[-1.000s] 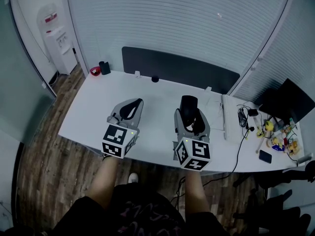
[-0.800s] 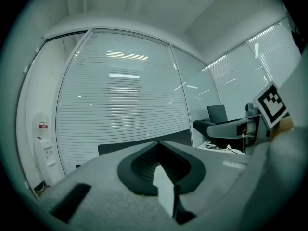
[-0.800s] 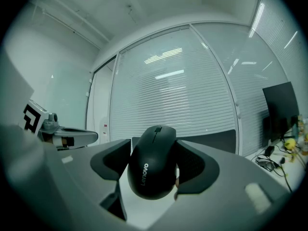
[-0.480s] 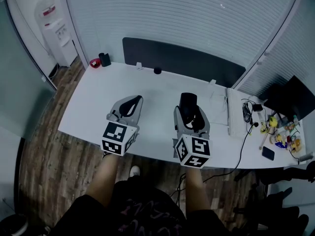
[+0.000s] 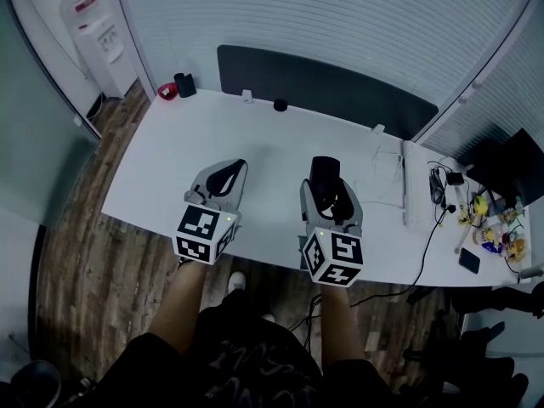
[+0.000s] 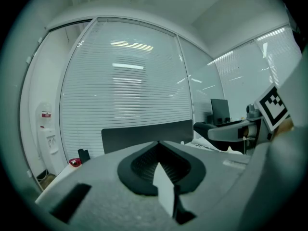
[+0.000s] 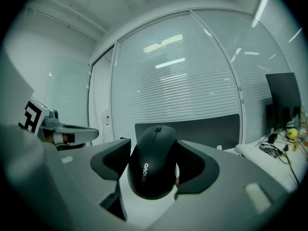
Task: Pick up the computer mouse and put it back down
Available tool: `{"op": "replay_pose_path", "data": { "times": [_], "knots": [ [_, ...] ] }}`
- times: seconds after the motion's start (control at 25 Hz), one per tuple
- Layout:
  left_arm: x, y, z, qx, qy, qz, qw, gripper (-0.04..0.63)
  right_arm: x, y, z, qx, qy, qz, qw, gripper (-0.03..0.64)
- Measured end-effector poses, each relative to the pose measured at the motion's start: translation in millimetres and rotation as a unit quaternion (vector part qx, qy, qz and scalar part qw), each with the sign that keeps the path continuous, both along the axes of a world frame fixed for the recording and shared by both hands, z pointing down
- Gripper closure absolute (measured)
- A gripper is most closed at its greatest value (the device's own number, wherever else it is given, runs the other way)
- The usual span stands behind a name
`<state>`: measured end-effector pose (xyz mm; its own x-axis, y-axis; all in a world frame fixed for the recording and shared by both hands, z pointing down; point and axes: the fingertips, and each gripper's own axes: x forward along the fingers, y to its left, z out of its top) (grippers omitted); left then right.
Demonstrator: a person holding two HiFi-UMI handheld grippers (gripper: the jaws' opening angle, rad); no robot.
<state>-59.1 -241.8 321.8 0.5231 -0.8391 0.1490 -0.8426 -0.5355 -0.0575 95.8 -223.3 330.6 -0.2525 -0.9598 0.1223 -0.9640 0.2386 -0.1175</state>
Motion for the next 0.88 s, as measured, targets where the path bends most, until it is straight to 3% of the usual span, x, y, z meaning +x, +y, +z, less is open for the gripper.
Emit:
{"op": "replay_pose_path", "data": {
  "times": [0.88],
  "knots": [
    [-12, -10, 87, -0.082, -0.006, -0.007, 0.9966, 0.595, -23, -10, 89, -0.088, 0.001, -0.015, 0.996, 0.311]
  ]
}}
